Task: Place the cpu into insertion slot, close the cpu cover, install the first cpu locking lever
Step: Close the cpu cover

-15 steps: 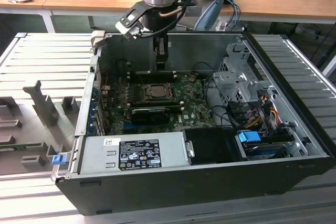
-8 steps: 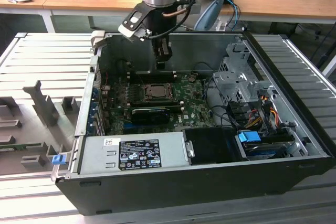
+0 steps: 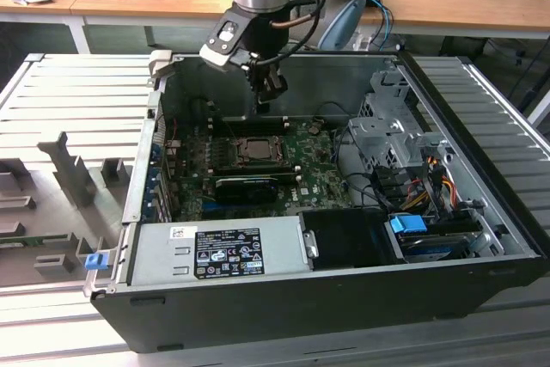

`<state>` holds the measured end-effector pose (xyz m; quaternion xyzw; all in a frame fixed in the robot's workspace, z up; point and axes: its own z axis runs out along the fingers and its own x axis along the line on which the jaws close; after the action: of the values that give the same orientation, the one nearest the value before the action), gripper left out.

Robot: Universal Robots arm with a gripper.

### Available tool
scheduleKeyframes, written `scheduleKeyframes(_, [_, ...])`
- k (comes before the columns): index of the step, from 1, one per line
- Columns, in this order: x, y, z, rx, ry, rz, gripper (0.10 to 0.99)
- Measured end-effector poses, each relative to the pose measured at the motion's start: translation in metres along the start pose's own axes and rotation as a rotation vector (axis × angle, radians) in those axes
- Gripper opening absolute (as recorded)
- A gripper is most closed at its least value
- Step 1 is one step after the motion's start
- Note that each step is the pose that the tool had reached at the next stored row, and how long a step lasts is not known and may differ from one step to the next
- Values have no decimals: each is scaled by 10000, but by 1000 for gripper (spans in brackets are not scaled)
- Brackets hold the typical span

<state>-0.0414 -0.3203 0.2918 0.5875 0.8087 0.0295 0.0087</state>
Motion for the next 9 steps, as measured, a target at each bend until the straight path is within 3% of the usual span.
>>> scheduleKeyframes(9, [0,-1,8,36,69,-1134,106])
